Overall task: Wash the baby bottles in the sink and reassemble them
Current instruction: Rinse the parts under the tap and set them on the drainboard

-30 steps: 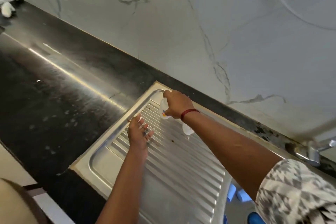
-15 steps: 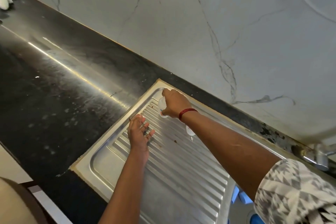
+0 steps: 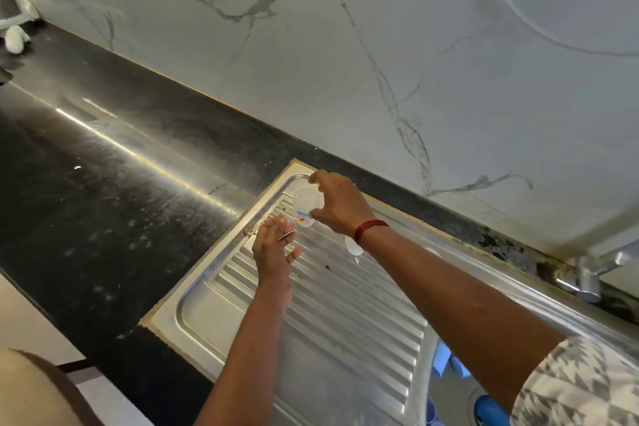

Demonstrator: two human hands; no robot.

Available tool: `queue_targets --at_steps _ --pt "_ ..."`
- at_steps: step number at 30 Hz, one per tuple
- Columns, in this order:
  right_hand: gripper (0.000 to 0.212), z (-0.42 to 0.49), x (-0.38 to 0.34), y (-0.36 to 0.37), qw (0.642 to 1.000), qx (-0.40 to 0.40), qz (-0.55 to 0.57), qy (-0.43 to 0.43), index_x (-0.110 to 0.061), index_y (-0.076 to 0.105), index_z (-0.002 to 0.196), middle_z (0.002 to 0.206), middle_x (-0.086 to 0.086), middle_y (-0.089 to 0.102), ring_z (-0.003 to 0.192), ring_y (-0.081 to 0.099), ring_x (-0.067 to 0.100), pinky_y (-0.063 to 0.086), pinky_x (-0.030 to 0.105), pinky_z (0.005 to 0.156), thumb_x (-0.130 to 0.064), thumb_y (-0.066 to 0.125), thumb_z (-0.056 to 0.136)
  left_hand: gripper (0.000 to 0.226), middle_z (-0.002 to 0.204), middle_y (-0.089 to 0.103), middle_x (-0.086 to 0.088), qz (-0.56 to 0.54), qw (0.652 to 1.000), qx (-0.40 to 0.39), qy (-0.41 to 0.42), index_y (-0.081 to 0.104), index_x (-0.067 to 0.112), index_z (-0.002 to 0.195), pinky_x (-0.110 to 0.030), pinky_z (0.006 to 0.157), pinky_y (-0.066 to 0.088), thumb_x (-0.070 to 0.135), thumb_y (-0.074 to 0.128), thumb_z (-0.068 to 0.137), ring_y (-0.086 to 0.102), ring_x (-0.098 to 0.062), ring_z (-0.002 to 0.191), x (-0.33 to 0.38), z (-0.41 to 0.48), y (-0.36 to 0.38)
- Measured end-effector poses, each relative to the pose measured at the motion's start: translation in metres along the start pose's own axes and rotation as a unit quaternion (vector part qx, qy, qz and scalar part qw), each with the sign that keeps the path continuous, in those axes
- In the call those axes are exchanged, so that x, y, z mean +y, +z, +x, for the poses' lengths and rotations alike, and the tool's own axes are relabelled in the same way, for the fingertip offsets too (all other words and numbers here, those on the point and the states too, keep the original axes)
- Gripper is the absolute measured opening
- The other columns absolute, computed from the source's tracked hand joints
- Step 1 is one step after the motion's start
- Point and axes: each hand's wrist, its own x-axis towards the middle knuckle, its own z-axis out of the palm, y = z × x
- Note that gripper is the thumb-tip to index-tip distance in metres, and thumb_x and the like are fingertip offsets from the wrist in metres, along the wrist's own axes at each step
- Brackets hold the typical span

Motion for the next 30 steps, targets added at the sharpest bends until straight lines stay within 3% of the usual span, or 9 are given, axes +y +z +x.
queue_targets --at_steps 6,11,17,19,21,24,27,30 --pt "0.034 -0.080 0.024 -0.026 0.994 0.078 0.072 0.007 -0.013 0.065 0.114 0.105 0.006 0.069 0.092 0.063 0.015 0.056 0.034 0.087 -0.019 0.077 0.083 0.025 0.107 0.071 -0.008 0.037 0.998 -0.058 0.012 0.064 0.014 0.115 -0.038 0.085 0.056 0.032 0.058 0.098 0.068 -0.021 0.100 -0.006 -0.059 0.028" --pt "0.017 -0.163 0.058 -0.034 0.981 0.149 0.115 0.048 -0.015 0.070 0.097 0.084 -0.003 0.071 0.075 0.066 0.010 0.056 0.029 0.076 -0.019 0.076 0.082 0.006 0.076 0.065 -0.008 0.030 0.989 -0.145 -0.007 0.064 0.012 0.093 -0.026 0.055 0.040 0.008 0.060 0.095 0.055 -0.016 0.062 -0.030 -0.115 0.045" --pt "0.006 -0.265 0.120 -0.025 0.958 0.191 0.131 0.171 -0.014 0.073 0.086 0.071 -0.007 0.070 0.063 0.060 0.000 0.049 0.017 0.067 -0.010 0.073 0.081 0.017 0.066 0.062 -0.006 0.114 0.970 -0.213 -0.042 0.061 0.009 0.087 -0.021 0.045 0.038 -0.007 0.056 0.087 0.049 -0.014 0.050 -0.095 -0.179 0.058" --pt "0.005 -0.293 0.139 -0.021 0.951 0.173 0.137 0.215 -0.016 0.072 0.083 0.067 -0.013 0.065 0.064 0.060 -0.005 0.041 0.006 0.062 -0.011 0.072 0.082 0.017 0.067 0.063 -0.007 0.149 0.964 -0.215 -0.053 0.063 0.010 0.085 -0.021 0.046 0.040 -0.006 0.057 0.085 0.050 -0.015 0.051 -0.117 -0.196 0.062" --pt "0.004 -0.322 0.159 -0.020 0.949 0.144 0.129 0.249 -0.016 0.071 0.080 0.067 -0.012 0.065 0.061 0.058 -0.004 0.038 0.004 0.060 -0.013 0.071 0.082 0.012 0.069 0.065 -0.008 0.187 0.954 -0.224 -0.068 0.065 0.012 0.085 -0.021 0.048 0.042 0.001 0.061 0.083 0.054 -0.016 0.054 -0.138 -0.213 0.069" --pt "0.013 -0.356 0.192 -0.015 0.948 0.109 0.113 0.275 -0.023 0.067 0.074 0.061 -0.014 0.059 0.061 0.058 -0.002 0.039 0.008 0.060 -0.012 0.070 0.080 0.013 0.064 0.063 -0.005 0.230 0.937 -0.244 -0.100 0.065 0.012 0.086 -0.021 0.046 0.041 0.000 0.060 0.084 0.054 -0.015 0.053 -0.158 -0.234 0.082" --pt "0.014 -0.384 0.225 -0.008 0.933 0.059 0.110 0.337 -0.024 0.063 0.071 0.071 -0.004 0.065 0.075 0.065 0.018 0.048 0.028 0.071 -0.015 0.069 0.080 0.020 0.060 0.055 -0.003 0.278 0.911 -0.271 -0.139 0.060 0.013 0.079 -0.020 0.042 0.033 -0.006 0.057 0.083 0.047 -0.012 0.047 -0.176 -0.247 0.099" --pt "0.016 -0.403 0.254 -0.001 0.919 0.034 0.125 0.373 -0.027 0.062 0.070 0.081 -0.002 0.067 0.082 0.066 0.019 0.043 0.024 0.070 -0.014 0.068 0.079 0.022 0.065 0.058 -0.005 0.339 0.881 -0.288 -0.162 0.061 0.017 0.073 -0.021 0.045 0.036 -0.001 0.058 0.085 0.053 -0.013 0.050 -0.192 -0.253 0.114"
